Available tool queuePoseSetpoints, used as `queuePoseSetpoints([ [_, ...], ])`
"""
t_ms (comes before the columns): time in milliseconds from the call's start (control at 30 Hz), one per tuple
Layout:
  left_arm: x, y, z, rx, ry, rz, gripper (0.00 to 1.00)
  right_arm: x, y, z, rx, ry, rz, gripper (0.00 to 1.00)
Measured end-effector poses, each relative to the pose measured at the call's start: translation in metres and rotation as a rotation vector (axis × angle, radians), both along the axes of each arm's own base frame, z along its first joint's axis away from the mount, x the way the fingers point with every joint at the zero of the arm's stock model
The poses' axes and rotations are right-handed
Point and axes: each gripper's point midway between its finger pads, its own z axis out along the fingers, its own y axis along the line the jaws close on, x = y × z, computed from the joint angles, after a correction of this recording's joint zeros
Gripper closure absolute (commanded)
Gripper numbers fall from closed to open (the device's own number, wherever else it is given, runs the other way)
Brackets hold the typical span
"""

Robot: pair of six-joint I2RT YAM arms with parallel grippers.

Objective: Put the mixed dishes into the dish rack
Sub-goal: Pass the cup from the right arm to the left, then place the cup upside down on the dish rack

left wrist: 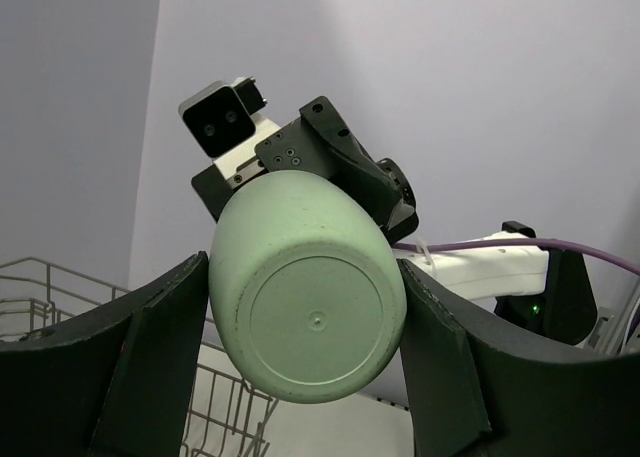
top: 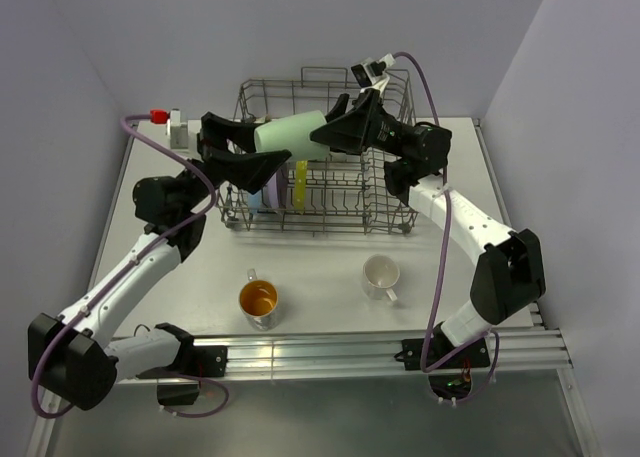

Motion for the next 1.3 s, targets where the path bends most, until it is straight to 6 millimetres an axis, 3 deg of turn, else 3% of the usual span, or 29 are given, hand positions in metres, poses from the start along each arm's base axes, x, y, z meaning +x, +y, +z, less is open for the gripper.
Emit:
queuePoseSetpoints([
  [200, -0.01, 0.005, 0.007, -0.004, -0.01, 0.002, 1.0, 0.001, 0.001, -0.003, -0.009, -0.006, -0.001, 0.26],
  [300, -0.012, 0.008, 0.009, -0.002, -0.009, 0.017, 1.0, 0.004, -0.001, -0.005, -0.018, -0.024, -0.013, 0.18],
  [600, -0.002, 0.022, 0.01, 0.013, 0.023, 0.151, 1.0, 0.041, -0.026, -0.038, -0.165, -0.078, -0.189, 0.17],
  [867, 0.003, 0.027, 0.017, 0.025, 0.029, 0.195, 1.0, 0.042, -0.043, -0.045, -0.235, -0.192, -0.261, 0.17],
  [933, 0.011, 0.024, 0.018, 0.037, 0.052, 0.201, 1.0, 0.04, -0.048, -0.047, -0.257, -0.232, -0.276, 0.17],
  [1033, 0.036, 0.013, 0.027, 0.059, 0.097, 0.204, 1.0, 0.058, -0.066, -0.049, -0.343, -0.291, -0.377, 0.17],
  [1200, 0.101, -0.015, 0.035, 0.097, 0.214, 0.211, 1.0, 0.101, -0.114, -0.037, -0.523, -0.405, -0.67, 0.16],
  [1300, 0.145, -0.036, 0.015, 0.14, 0.312, 0.22, 1.0, 0.111, -0.149, -0.044, -0.641, -0.434, -0.82, 0.16],
])
